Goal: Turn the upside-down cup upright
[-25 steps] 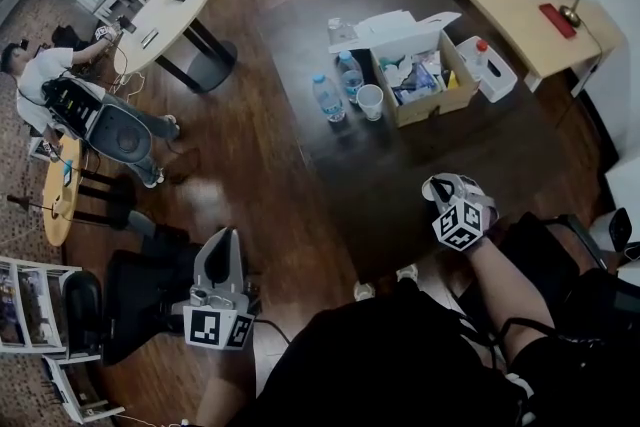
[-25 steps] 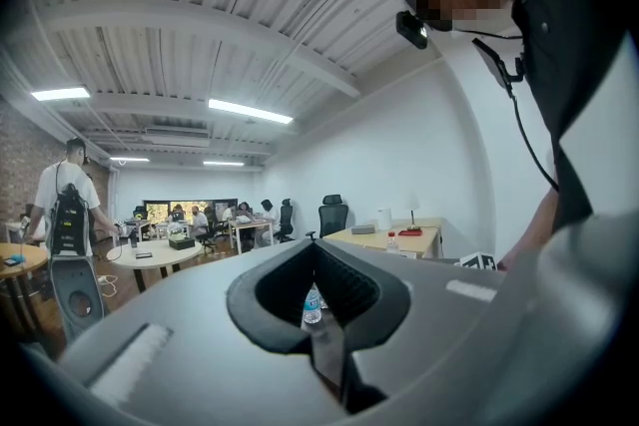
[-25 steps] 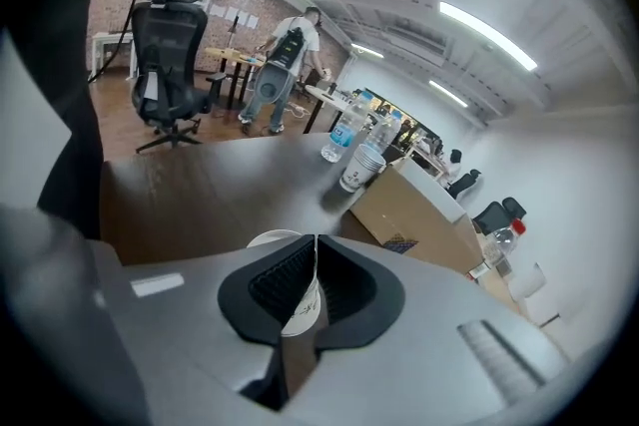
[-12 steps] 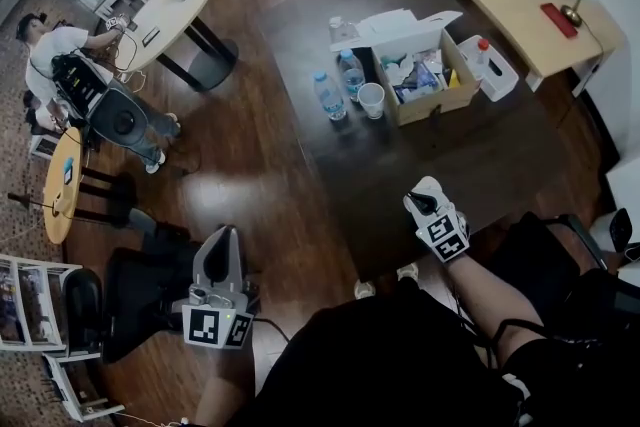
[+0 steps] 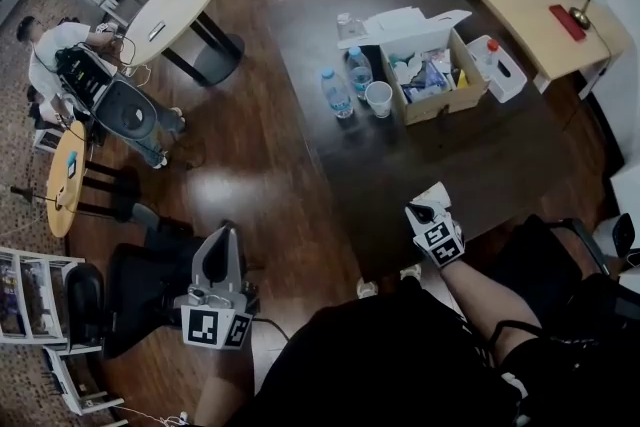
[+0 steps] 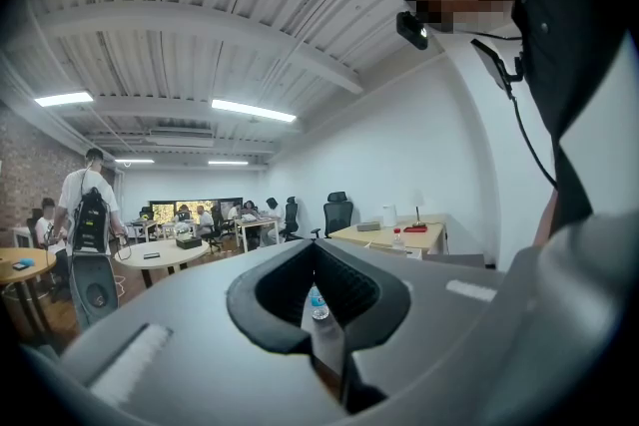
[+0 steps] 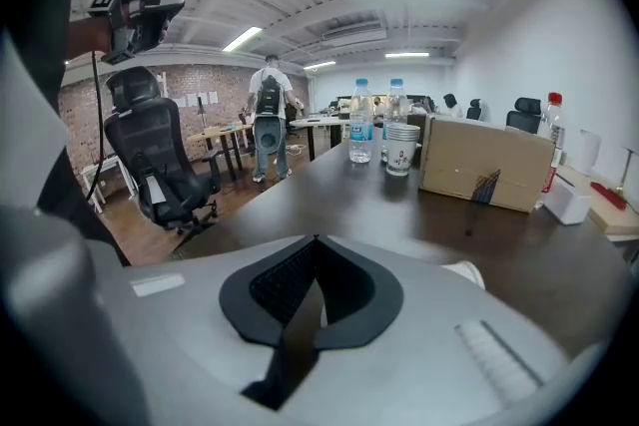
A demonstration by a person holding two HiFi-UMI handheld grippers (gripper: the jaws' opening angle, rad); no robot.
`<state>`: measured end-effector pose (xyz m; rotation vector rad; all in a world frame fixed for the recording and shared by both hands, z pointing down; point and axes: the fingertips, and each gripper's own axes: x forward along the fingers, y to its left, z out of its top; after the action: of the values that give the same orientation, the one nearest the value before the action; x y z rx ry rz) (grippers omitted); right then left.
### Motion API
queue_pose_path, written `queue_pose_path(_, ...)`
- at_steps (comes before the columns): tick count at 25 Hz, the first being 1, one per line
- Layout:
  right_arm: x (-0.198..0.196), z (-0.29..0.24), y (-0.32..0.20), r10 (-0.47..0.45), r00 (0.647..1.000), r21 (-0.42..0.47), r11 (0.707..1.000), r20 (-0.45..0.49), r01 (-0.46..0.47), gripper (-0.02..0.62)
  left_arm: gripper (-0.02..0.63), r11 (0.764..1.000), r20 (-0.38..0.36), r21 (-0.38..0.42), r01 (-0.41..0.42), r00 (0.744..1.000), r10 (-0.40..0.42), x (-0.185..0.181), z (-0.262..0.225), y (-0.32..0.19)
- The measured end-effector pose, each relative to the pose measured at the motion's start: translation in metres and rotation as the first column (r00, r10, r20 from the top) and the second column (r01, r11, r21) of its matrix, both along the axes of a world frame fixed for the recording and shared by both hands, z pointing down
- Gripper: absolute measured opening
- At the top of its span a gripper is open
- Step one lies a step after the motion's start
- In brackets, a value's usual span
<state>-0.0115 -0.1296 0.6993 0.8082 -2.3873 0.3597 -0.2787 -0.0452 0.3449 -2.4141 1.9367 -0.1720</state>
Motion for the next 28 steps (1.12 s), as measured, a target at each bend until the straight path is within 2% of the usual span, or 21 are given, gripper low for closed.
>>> queue_pose_path(6,0.001,-0.002,-0.002,-0.014,0.999,0.002,1.0,0.031,0.013,0.003,0.0,1.0,-0.002,-0.002,-0.005,1.0,0.005,0.0,0.0,-0.003)
queue_pose_path(9,0.003,-0.017,-0.006,-0.032,0.997,0.046,0.999,0.077,0.028,0.006,0.0,1.0,-0.004,-0.003,-0.012,1.0,0.011,0.002,0.0,-0.007)
queue_pose_path(10,0.007,-0.023,-0.01,-0.027,0.997,0.066,0.998,0.077,0.022,0.024,0.0,1.0,-0.005,-0.002,-0.013,1.0,0.013,0.003,0.0,-0.008)
queue_pose_path(13,0.039,-0.032,-0.03,0.061,0.998,0.094,0.993,0.035,-0.064,0.153,0.0,1.0,-0.008,0.004,-0.013,1.0,0.013,0.004,0.0,-0.013)
queue_pose_path(15,0.064,-0.03,-0.042,0.133,0.991,0.063,0.989,0.016,-0.134,0.2,0.0,1.0,-0.017,0.005,-0.012,1.0,0.012,0.003,0.004,-0.016)
queue_pose_path(17,0.078,-0.014,-0.047,0.17,0.985,-0.034,0.985,0.006,-0.17,0.212,0.0,1.0,-0.03,0.002,-0.012,0.999,0.012,0.003,0.008,-0.018)
queue_pose_path(20,0.064,0.005,-0.052,0.17,0.984,-0.162,0.974,0.06,-0.159,0.222,0.0,1.0,-0.031,0.001,-0.001,1.0,0.001,-0.004,0.003,-0.016)
queue_pose_path(22,0.05,0.0,-0.057,0.143,0.986,-0.173,0.977,0.084,-0.127,0.208,0.0,1.0,-0.031,0.006,0.002,1.0,-0.002,-0.007,-0.001,-0.017)
queue_pose_path(28,0.057,-0.004,-0.059,0.1,0.995,-0.154,0.983,0.005,-0.098,0.17,0.0,1.0,-0.051,0.017,-0.006,0.999,0.007,-0.006,0.005,-0.027)
